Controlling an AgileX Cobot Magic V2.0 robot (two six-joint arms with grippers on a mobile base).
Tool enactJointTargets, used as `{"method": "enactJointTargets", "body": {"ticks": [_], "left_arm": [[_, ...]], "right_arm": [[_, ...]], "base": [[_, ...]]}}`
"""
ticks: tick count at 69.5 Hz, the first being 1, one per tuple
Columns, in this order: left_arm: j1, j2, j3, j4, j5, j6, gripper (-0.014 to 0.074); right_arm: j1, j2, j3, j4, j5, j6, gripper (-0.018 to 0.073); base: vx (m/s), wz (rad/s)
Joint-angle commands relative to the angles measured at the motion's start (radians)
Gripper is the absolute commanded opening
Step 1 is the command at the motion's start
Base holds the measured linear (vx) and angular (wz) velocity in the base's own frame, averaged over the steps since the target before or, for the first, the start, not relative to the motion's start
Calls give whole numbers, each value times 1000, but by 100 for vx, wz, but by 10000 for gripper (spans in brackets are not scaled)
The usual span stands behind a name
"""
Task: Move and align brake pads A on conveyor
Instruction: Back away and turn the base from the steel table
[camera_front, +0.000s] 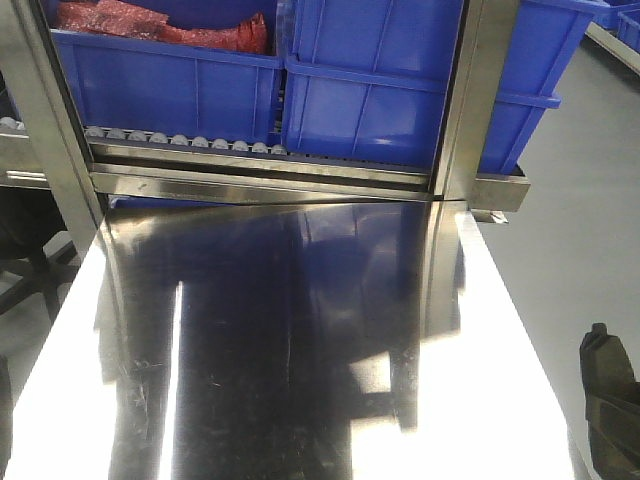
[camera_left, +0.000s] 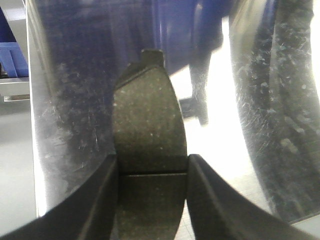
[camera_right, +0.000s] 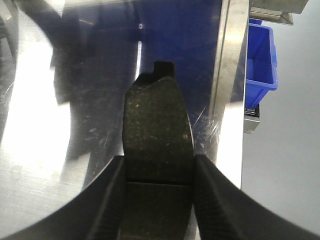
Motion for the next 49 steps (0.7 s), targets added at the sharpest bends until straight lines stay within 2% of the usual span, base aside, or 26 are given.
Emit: {"method": "enactJointTargets", "body": {"ticks": [1, 24, 49], "left_arm": [[-7, 2, -29, -4, -73, -2, 174], [-7, 2, -29, -4, -73, -2, 174], [-7, 2, -29, -4, -73, -2, 174]], "right_arm": [[-3, 3, -29, -22, -77, -10, 177], [-3, 3, -29, -22, -77, -10, 177], [-3, 3, -29, -22, -77, -10, 177]], "base": [[-1, 0], [-7, 9], [-11, 34]]}}
